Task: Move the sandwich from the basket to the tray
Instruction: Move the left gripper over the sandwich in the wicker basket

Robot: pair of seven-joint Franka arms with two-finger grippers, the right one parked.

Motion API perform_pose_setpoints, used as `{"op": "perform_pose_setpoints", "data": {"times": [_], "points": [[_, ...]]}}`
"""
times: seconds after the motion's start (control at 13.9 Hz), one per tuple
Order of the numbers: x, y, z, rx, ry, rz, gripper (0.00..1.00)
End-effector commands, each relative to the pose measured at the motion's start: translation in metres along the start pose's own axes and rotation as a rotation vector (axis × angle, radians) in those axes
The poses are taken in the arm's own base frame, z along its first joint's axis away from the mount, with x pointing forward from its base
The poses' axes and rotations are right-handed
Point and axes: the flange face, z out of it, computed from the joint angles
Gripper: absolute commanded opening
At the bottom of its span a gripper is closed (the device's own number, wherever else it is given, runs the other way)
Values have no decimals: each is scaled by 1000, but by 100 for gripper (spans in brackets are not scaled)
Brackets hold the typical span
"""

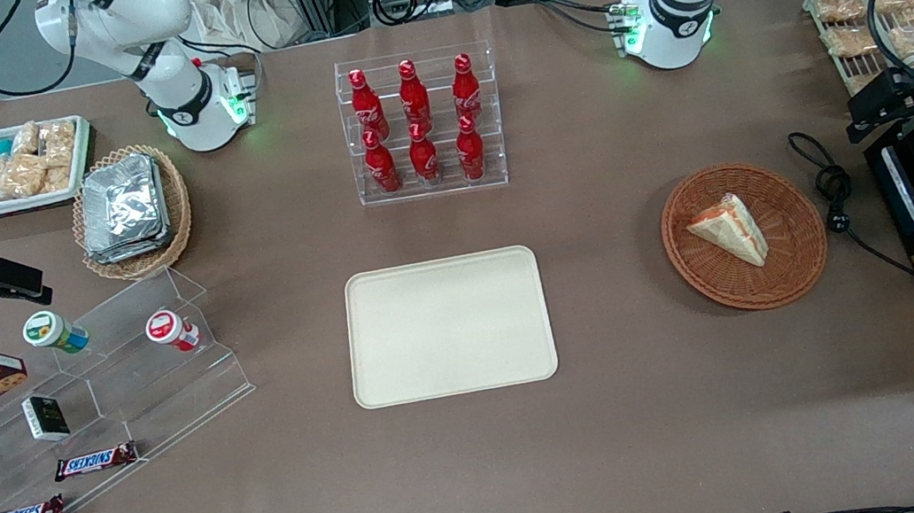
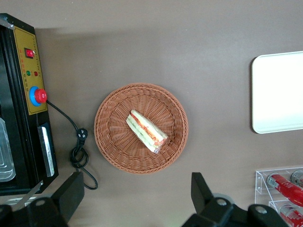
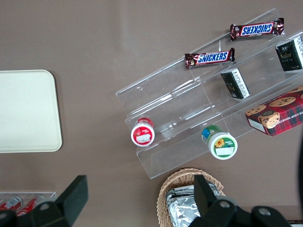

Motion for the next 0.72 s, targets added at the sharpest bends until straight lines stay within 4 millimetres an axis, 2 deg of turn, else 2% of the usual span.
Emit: {"op": "perform_pose_setpoints", "data": {"times": [0.0, 0.29, 0.43, 0.65], "points": [[0, 2, 0, -1, -9, -39, 100], [1, -4, 3, 1, -15, -59, 100], [3, -6, 12, 13, -27, -178, 100], [6, -1, 40, 36, -46, -315, 100]]}}
